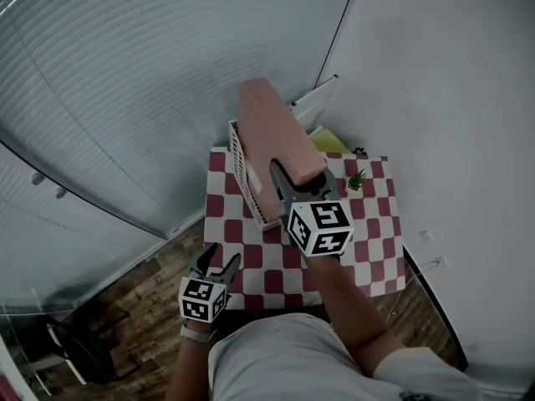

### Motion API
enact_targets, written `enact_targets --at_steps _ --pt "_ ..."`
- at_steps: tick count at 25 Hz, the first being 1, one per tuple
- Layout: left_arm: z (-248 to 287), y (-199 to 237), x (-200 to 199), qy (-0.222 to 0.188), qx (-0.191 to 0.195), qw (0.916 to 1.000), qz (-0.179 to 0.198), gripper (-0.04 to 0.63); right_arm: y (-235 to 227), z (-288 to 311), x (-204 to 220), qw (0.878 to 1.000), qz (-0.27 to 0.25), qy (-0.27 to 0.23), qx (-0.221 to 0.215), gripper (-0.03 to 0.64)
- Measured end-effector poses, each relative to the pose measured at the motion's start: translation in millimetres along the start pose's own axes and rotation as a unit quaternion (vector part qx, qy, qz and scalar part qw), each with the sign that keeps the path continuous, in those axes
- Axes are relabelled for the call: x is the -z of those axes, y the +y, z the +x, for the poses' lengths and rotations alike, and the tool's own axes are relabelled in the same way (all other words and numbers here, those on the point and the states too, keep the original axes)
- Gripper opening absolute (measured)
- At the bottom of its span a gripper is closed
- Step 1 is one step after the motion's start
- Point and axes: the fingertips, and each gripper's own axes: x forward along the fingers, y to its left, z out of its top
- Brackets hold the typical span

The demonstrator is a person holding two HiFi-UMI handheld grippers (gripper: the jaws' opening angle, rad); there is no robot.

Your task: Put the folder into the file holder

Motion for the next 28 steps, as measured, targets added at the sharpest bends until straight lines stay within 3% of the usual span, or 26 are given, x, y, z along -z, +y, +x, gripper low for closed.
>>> enact_targets --at_steps 13,28 --pt "8 19 9 0.022 0.031 0.9992 0.01 0.241 5 10 39 1.0 -0.008 0.003 0.019 0.264" --pt "-14 29 44 0.049 0.031 0.9983 0.006 0.241 7 12 95 1.0 -0.018 0.0 0.018 0.264"
